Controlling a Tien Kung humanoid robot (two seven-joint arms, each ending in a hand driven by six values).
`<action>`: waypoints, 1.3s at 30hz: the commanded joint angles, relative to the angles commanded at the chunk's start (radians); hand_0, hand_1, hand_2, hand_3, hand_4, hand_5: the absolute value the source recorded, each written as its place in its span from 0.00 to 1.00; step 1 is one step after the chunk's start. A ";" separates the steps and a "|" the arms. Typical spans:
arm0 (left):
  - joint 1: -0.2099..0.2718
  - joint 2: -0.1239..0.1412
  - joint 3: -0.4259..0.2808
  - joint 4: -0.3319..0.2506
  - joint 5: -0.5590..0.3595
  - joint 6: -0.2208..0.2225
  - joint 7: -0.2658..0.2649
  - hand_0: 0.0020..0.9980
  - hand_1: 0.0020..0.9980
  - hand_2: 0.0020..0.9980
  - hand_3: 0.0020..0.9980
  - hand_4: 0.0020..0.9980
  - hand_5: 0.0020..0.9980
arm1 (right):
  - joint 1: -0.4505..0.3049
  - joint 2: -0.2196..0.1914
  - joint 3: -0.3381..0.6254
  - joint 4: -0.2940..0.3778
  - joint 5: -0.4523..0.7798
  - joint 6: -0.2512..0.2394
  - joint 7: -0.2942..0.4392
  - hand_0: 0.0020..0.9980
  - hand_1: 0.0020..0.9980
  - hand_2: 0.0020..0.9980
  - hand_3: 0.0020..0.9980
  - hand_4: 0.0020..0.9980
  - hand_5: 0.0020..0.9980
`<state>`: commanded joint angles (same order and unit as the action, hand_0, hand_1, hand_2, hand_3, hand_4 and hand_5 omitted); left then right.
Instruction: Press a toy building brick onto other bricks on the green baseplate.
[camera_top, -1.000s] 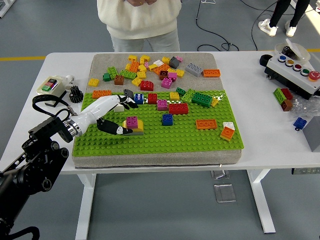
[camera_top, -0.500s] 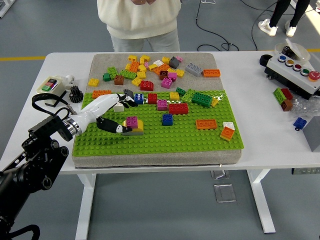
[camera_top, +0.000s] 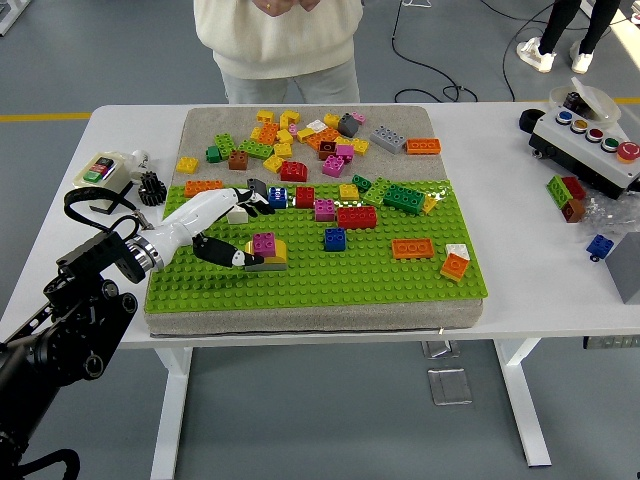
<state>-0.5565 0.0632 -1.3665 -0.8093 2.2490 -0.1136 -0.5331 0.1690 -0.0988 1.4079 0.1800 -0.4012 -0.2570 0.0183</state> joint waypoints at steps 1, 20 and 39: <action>-0.001 0.000 0.000 0.000 0.000 0.000 0.000 0.73 0.66 0.71 0.68 0.96 0.13 | 0.000 0.000 -0.001 0.000 0.000 0.000 0.000 0.74 0.66 0.71 0.59 0.92 0.50; -0.015 -0.004 -0.001 0.014 -0.002 0.001 0.001 0.74 0.66 0.70 0.67 0.95 0.12 | 0.001 0.000 -0.003 0.000 0.001 0.001 -0.002 0.74 0.66 0.71 0.59 0.92 0.50; -0.023 -0.008 -0.003 0.021 0.000 -0.001 0.003 0.74 0.65 0.70 0.67 0.95 0.12 | 0.003 0.000 0.000 0.000 0.002 0.003 -0.002 0.74 0.66 0.71 0.59 0.92 0.50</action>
<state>-0.5796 0.0552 -1.3691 -0.7878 2.2495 -0.1150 -0.5305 0.1720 -0.0987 1.4074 0.1800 -0.3993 -0.2540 0.0158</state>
